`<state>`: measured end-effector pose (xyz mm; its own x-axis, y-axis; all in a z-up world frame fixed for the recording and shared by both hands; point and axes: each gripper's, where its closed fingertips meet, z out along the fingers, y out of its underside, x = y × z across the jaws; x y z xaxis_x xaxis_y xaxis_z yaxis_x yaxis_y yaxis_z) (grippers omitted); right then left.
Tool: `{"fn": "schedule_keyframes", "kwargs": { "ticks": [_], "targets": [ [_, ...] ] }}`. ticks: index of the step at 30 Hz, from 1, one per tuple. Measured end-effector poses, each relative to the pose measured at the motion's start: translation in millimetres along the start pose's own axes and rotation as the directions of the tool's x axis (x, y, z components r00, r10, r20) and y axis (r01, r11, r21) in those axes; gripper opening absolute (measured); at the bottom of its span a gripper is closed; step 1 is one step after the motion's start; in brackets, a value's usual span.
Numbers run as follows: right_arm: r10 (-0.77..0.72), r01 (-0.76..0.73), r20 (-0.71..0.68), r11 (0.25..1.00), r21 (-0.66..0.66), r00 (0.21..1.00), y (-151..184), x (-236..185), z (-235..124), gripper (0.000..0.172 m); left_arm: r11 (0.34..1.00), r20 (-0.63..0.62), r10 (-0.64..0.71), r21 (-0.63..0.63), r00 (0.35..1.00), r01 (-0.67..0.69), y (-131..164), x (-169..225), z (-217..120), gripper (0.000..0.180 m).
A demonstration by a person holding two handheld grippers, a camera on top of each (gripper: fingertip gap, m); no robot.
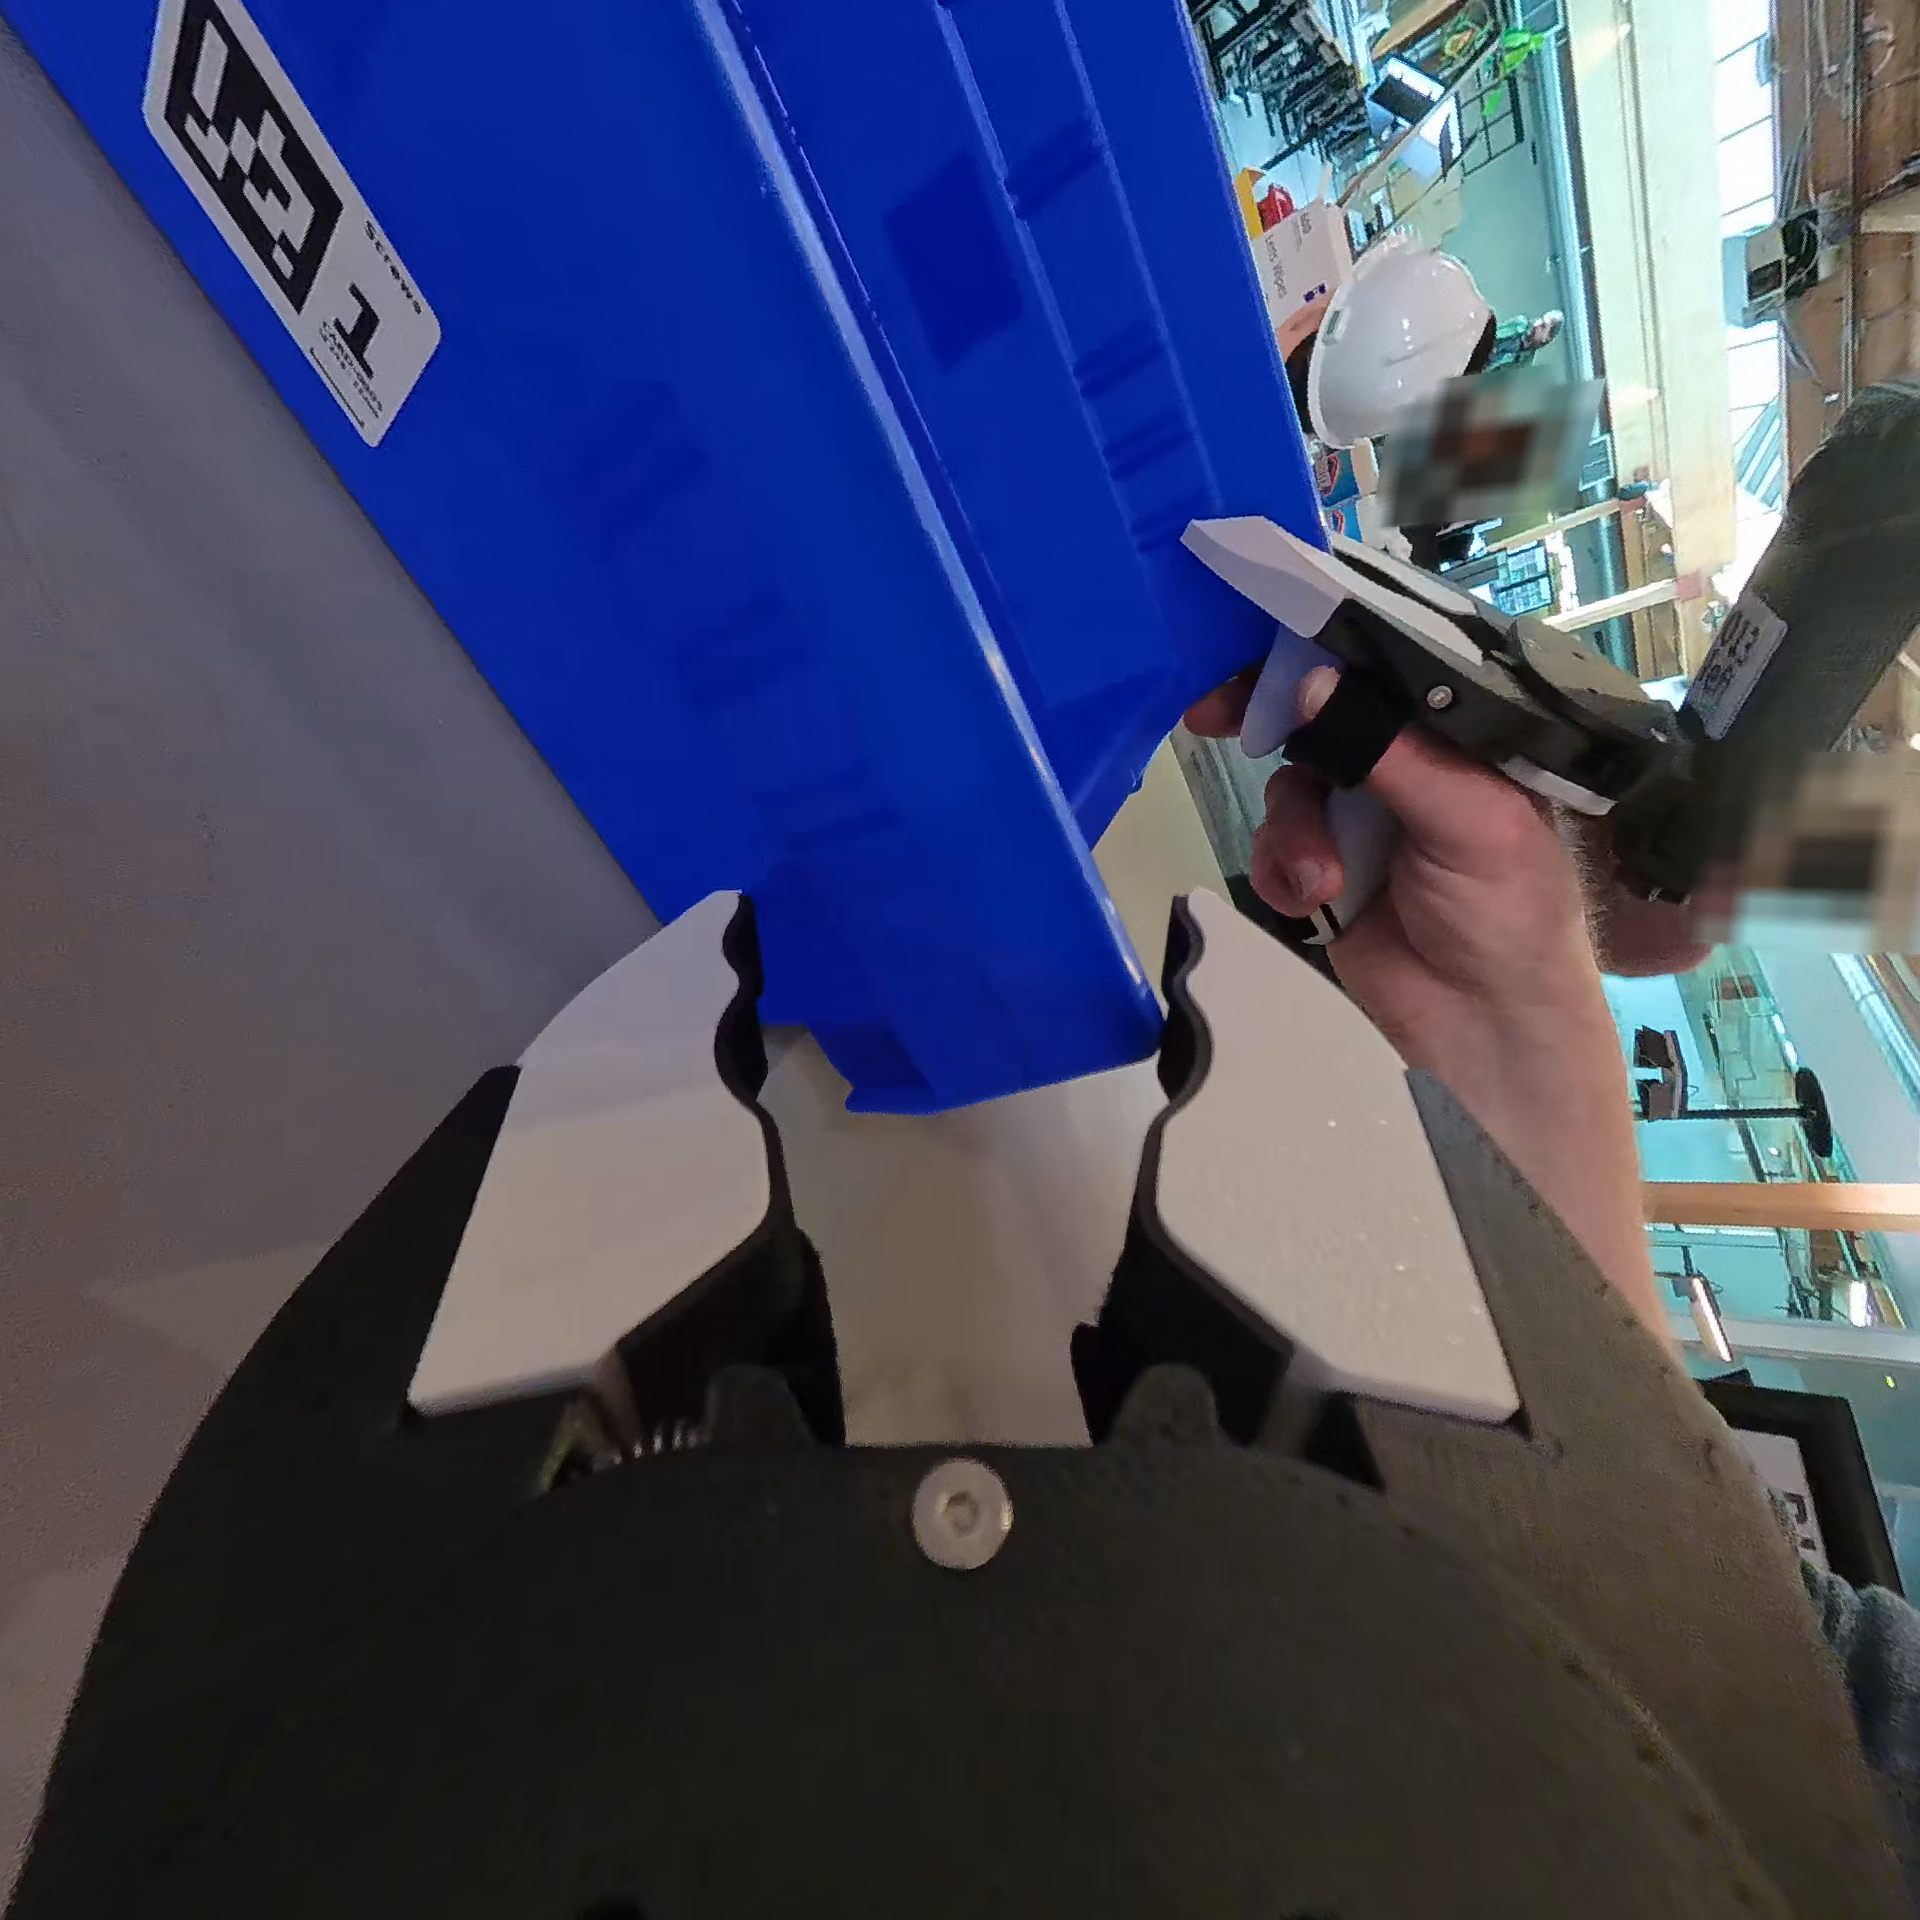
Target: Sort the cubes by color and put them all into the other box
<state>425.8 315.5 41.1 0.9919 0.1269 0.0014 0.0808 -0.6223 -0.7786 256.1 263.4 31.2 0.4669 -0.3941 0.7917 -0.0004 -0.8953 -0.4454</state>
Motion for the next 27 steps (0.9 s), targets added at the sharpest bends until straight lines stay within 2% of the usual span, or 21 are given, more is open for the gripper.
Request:
{"fn": "schedule_keyframes", "kwargs": {
  "ticks": [2, 3, 5, 7, 9, 11, 14, 16, 18, 21, 24, 27],
  "targets": [
    [0.011, -0.011, 0.020, 1.000, -0.004, 1.000, -1, 0, -1, 0.007, 1.000, -0.026, -0.021, -0.021, 0.999, 0.021, 0, 1, -2, 0.076],
    [0.007, -0.007, 0.018, 1.000, 0.002, 1.000, -3, 0, -4, 0.020, 0.999, -0.040, -0.041, -0.028, 0.998, 0.039, 1, 2, -5, 0.080],
    [-0.018, 0.019, -0.028, 0.998, 0.054, 0.999, -14, 2, -21, 0.030, 0.999, -0.037, -0.028, -0.031, 0.999, 0.027, 7, 4, -16, 0.082],
    [-0.097, 0.107, -0.082, 0.987, 0.122, 0.992, -30, -6, -46, 0.033, 0.999, -0.058, 0.009, -0.034, 0.998, -0.011, 16, 17, -37, 0.084],
    [-0.198, 0.201, -0.036, 0.959, 0.201, 0.980, -48, -41, -71, 0.031, 0.998, -0.095, 0.056, -0.024, 0.994, -0.058, 24, 35, -67, 0.082],
    [-0.297, 0.260, 0.133, 0.936, 0.238, 0.946, -54, -100, -86, 0.031, 0.995, -0.122, 0.089, -0.021, 0.988, -0.092, 34, 53, -103, 0.081],
    [-0.413, 0.326, 0.313, 0.898, 0.294, 0.855, -54, -187, -95, 0.031, 0.999, -0.166, 0.034, -0.001, 0.985, -0.034, 49, 71, -166, 0.075],
    [-0.496, 0.400, 0.390, 0.865, 0.304, 0.776, -47, -240, -91, 0.035, 0.999, -0.115, 0.024, 0.044, 0.993, -0.019, 61, 65, -212, 0.068],
    [-0.566, 0.468, 0.451, 0.825, 0.318, 0.690, -40, -285, -83, 0.039, 0.994, -0.024, -0.015, 0.106, 1.000, 0.017, 76, 48, -259, 0.068],
    [-0.609, 0.500, 0.571, 0.788, 0.359, 0.550, -31, -358, -80, 0.046, 0.969, 0.190, -0.085, 0.243, 0.978, 0.037, 98, 15, -335, 0.069],
    [-0.666, 0.576, 0.619, 0.720, 0.387, 0.417, -12, -419, -69, 0.052, 0.931, 0.400, -0.165, 0.365, 0.902, 0.008, 126, -13, -404, 0.072],
    [-0.711, 0.664, 0.634, 0.635, 0.394, 0.305, 12, -461, -52, 0.055, 0.883, 0.511, -0.312, 0.466, 0.801, 0.047, 163, -44, -449, 0.057]
  ]
}}
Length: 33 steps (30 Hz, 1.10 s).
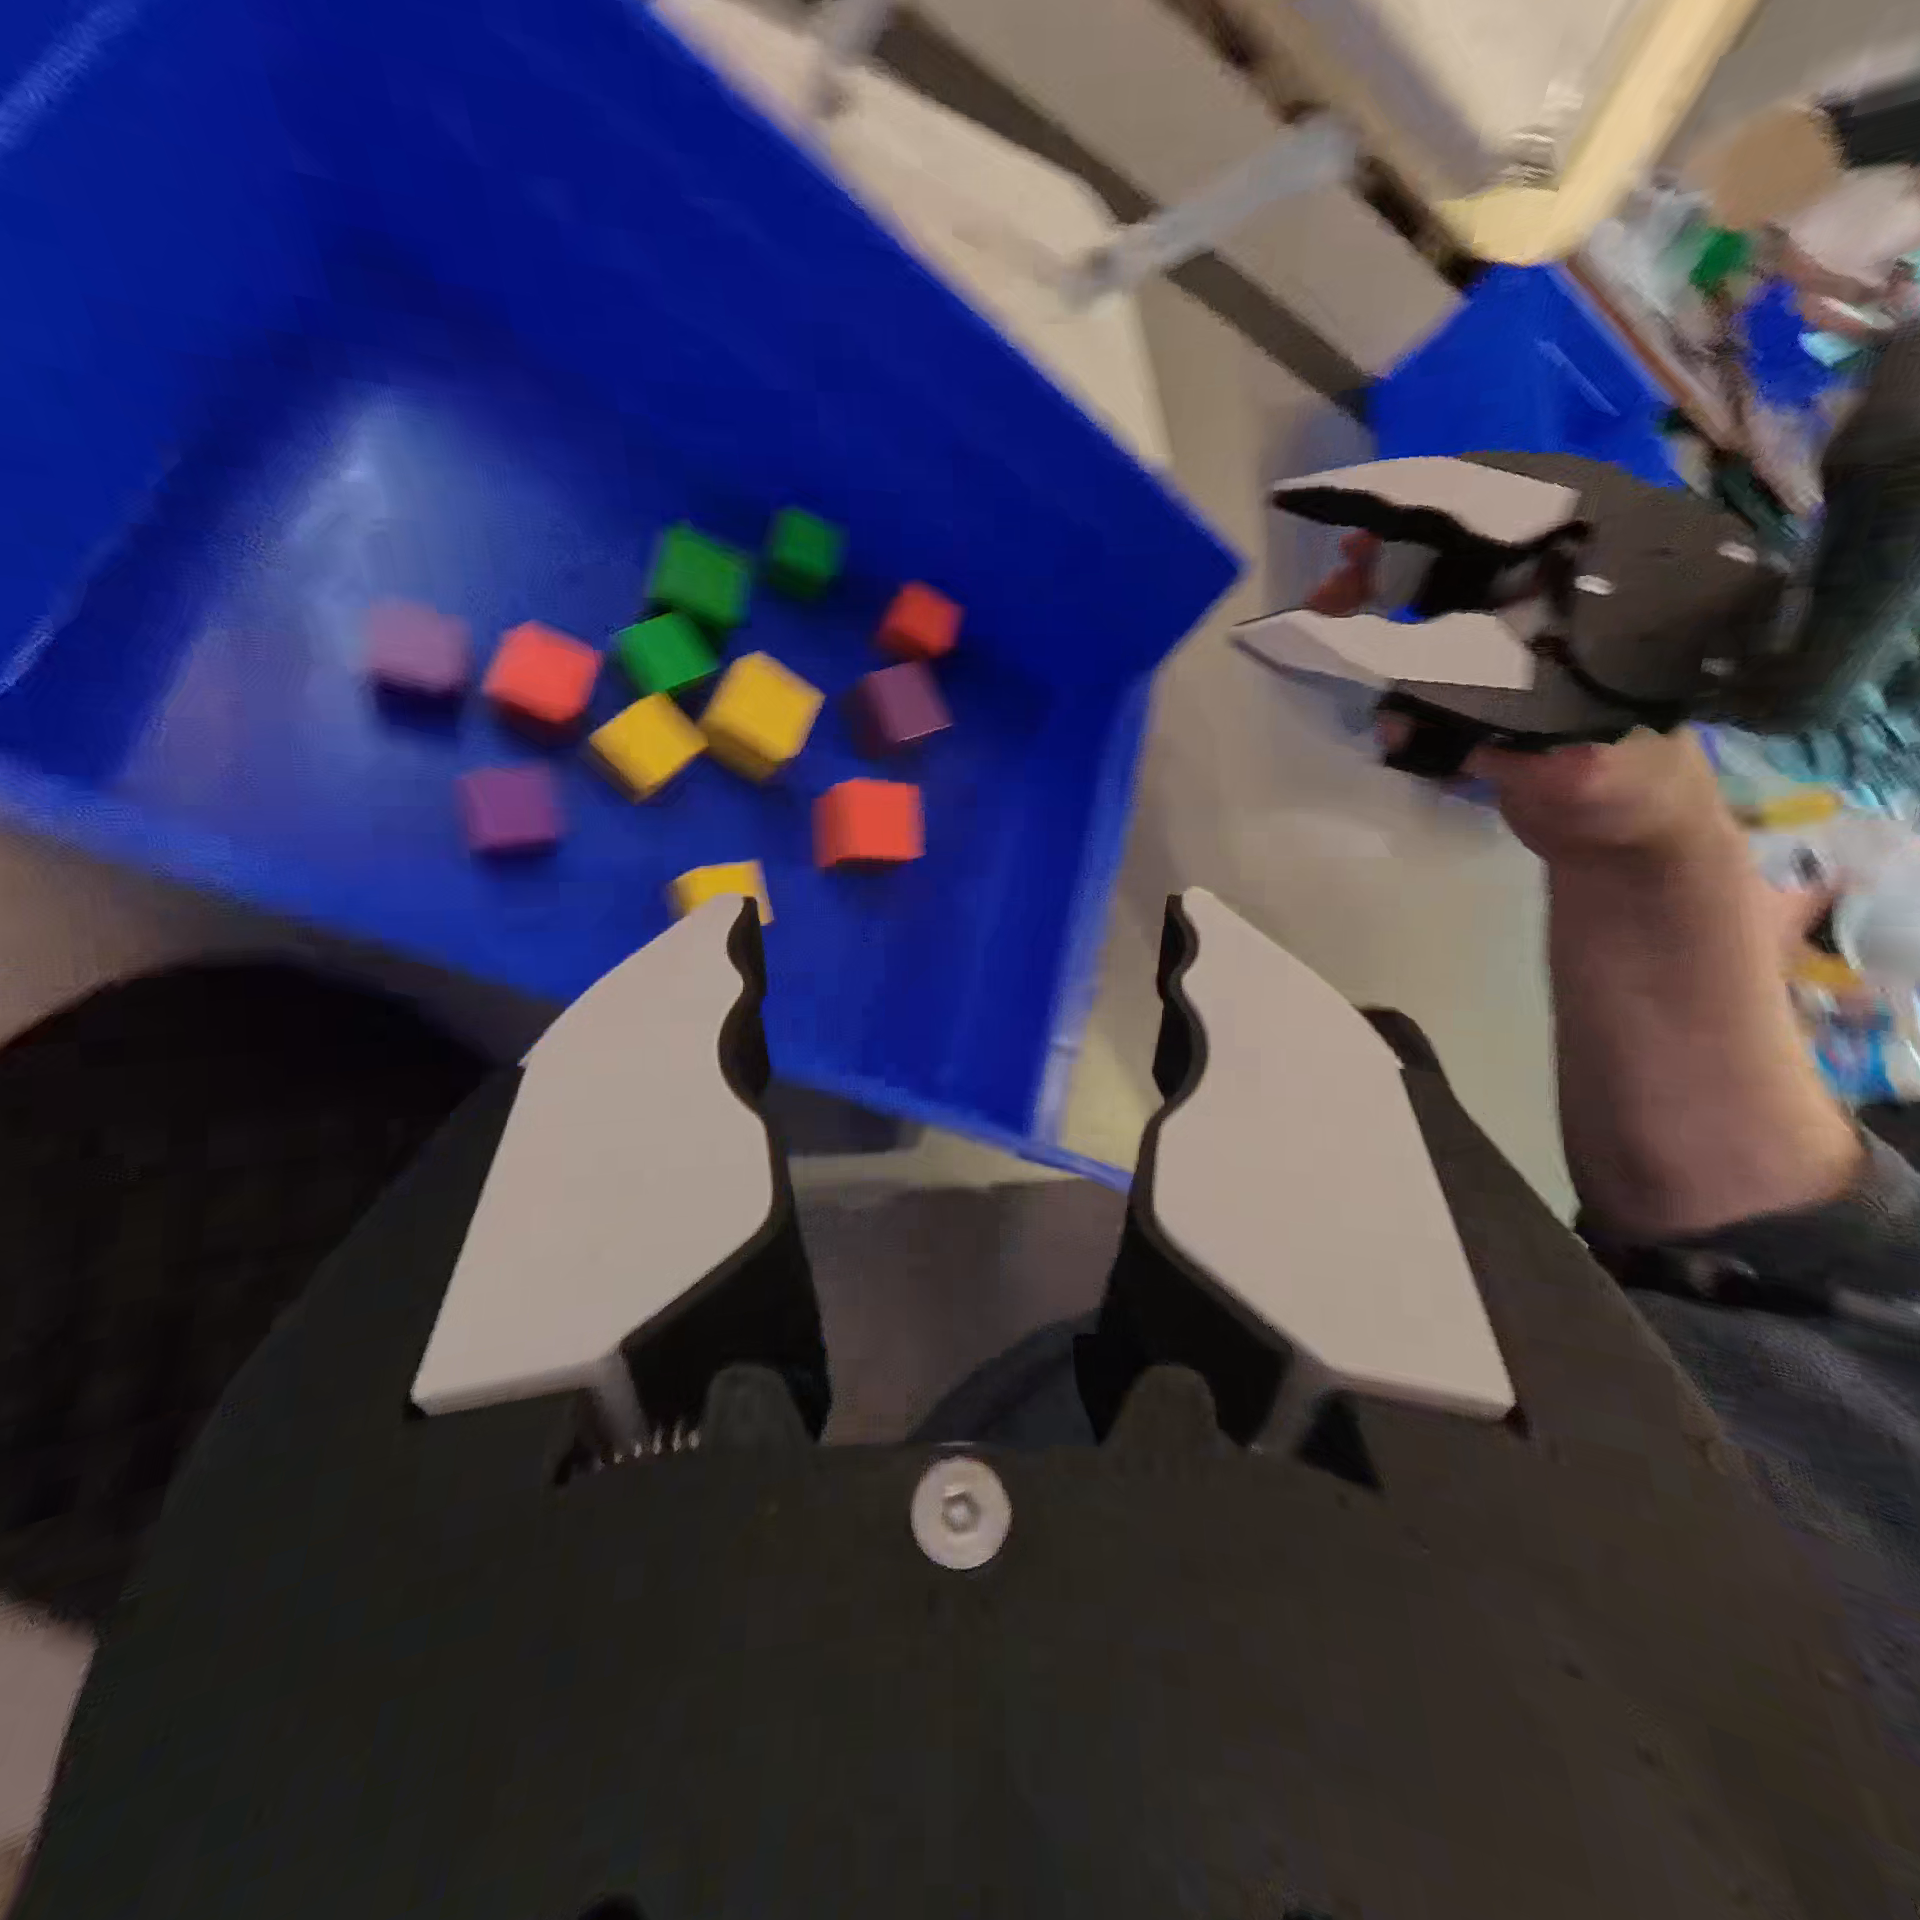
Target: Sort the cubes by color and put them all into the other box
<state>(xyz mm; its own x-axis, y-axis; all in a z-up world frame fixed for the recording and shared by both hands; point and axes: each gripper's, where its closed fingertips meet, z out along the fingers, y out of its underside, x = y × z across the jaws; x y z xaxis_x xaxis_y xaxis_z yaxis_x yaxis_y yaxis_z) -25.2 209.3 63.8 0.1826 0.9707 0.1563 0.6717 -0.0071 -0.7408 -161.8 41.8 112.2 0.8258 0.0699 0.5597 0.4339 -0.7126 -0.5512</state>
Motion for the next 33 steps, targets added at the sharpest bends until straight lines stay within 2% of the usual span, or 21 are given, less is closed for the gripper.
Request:
{"fn": "schedule_keyframes", "kwargs": {
  "ticks": [2, 3, 6, 8, 12, 16, 19, 22, 23, 27, 33],
  "targets": [
    [0.016, -0.017, 0.065, 1.000, 0.010, 0.998, -4, -9, 22, 0.051, 0.991, 0.059, -0.126, 0.053, 0.990, 0.123, 8, -29, -7, 0.046],
    [0.045, -0.044, 0.135, 0.999, -0.011, 0.990, -2, -17, 31, 0.049, 0.983, 0.055, -0.168, 0.083, 0.984, 0.164, 10, -38, -8, 0.041],
    [0.039, -0.030, 0.152, 0.998, -0.059, 0.988, 5, -19, 51, 0.044, 0.954, -0.023, -0.256, 0.154, 0.966, 0.257, 8, -46, -4, 0.029],
    [0.037, -0.025, 0.160, 0.997, -0.078, 0.986, 6, -22, 57, 0.040, 0.953, -0.031, -0.250, 0.168, 0.968, 0.251, 5, -44, -3, 0.042],
    [0.011, 0.006, 0.145, 0.994, -0.113, 0.989, 12, -23, 63, 0.032, 0.968, 0.051, -0.199, 0.164, 0.979, 0.188, 15, -51, -19, 0.054],
    [-0.002, 0.019, 0.140, 0.992, -0.122, 0.990, 13, -27, 65, 0.024, 0.951, 0.039, -0.292, 0.120, 0.956, 0.285, 34, -64, -13, 0.065],
    [-0.012, 0.031, 0.140, 0.991, -0.133, 0.990, 14, -32, 68, 0.015, 0.944, 0.002, -0.321, 0.077, 0.947, 0.319, 36, -65, 10, 0.066],
    [-0.007, 0.026, 0.132, 0.990, -0.141, 0.991, 14, -33, 71, 0.013, 0.932, -0.034, -0.359, 0.032, 0.933, 0.360, 39, -66, 30, 0.056],
    [-0.001, 0.020, 0.135, 0.990, -0.140, 0.991, 14, -33, 72, 0.012, 0.932, -0.035, -0.361, 0.027, 0.932, 0.362, 39, -68, 33, 0.058],
    [0.037, -0.017, 0.143, 0.990, -0.137, 0.989, 11, -32, 76, 0.008, 0.933, -0.040, -0.357, 0.026, 0.933, 0.358, 22, -81, 37, 0.054],
    [0.028, -0.015, 0.089, 0.990, -0.137, 0.996, -8, -28, 98, 0.009, 0.934, -0.032, -0.353, 0.043, 0.935, 0.355, -18, -117, 39, 0.052]
  ]
}}
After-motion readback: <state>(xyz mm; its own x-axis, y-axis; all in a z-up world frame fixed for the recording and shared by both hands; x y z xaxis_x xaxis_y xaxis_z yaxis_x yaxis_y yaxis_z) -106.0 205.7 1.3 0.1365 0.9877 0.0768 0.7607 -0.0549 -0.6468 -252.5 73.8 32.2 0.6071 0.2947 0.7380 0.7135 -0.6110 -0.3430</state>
